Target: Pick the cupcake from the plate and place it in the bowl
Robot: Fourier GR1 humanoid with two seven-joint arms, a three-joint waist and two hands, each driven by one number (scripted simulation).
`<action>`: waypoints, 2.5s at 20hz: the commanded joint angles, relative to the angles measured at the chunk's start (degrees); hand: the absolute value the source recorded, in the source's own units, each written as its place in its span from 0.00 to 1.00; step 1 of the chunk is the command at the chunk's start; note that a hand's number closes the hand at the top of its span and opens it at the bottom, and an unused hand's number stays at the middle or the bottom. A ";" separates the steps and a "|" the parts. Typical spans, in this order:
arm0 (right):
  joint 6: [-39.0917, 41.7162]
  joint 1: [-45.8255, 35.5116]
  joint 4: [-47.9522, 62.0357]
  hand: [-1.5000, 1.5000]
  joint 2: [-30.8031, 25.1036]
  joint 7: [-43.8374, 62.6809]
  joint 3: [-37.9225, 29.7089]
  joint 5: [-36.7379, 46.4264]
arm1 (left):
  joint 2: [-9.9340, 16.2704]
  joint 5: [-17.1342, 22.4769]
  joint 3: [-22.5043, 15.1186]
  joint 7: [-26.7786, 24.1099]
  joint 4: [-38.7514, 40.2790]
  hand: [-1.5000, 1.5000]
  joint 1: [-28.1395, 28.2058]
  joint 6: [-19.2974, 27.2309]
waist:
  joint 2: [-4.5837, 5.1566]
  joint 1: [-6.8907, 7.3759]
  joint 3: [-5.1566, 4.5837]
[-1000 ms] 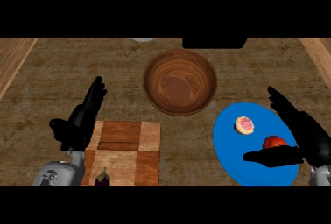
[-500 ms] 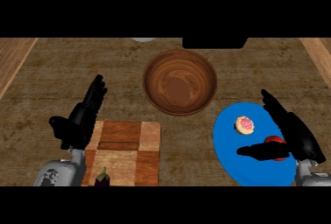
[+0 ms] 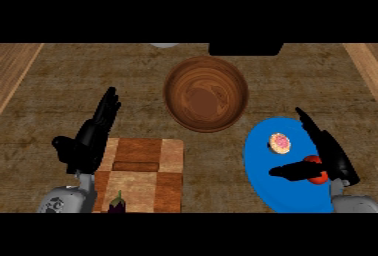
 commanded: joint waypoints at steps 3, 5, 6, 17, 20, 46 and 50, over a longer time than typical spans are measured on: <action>0.15 0.29 -0.34 0.00 3.41 2.13 3.07 4.76 | -1.48 -1.31 2.05 -0.54 4.35 0.50 -3.25 0.64 | -0.01 -0.23 -0.02; 1.05 -1.37 6.66 0.00 3.33 -3.75 0.62 3.53 | -0.70 -0.07 3.83 -2.65 6.02 0.50 -3.75 -1.40 | 0.02 -0.16 -0.01; 4.01 -5.45 10.11 0.00 1.00 -4.15 -1.81 1.75 | -1.62 -2.23 1.19 -1.30 5.03 0.50 -3.12 -0.50 | 0.03 -0.06 -0.01; 4.55 -3.31 10.30 1.00 3.73 -13.10 4.52 9.63 | -2.39 -2.94 2.92 -2.88 6.08 0.50 -3.85 -0.61 | 0.01 -0.20 -0.02; 5.18 -0.23 3.45 1.00 4.92 -11.63 4.94 8.17 | -1.23 -0.92 3.57 -3.05 3.08 0.50 0.44 -2.91 | -0.05 -0.21 -0.02; 27.37 -5.31 -46.43 1.00 9.60 -8.71 23.54 -4.41 | 0.21 0.45 6.53 -0.78 6.20 0.50 -4.99 -4.08 | 0.04 -0.22 -0.09; 25.06 -17.79 -43.56 1.00 15.00 4.78 20.44 -7.61 | -1.00 -0.94 3.13 -0.49 -0.38 0.50 0.75 -3.91 | -0.06 0.37 -0.09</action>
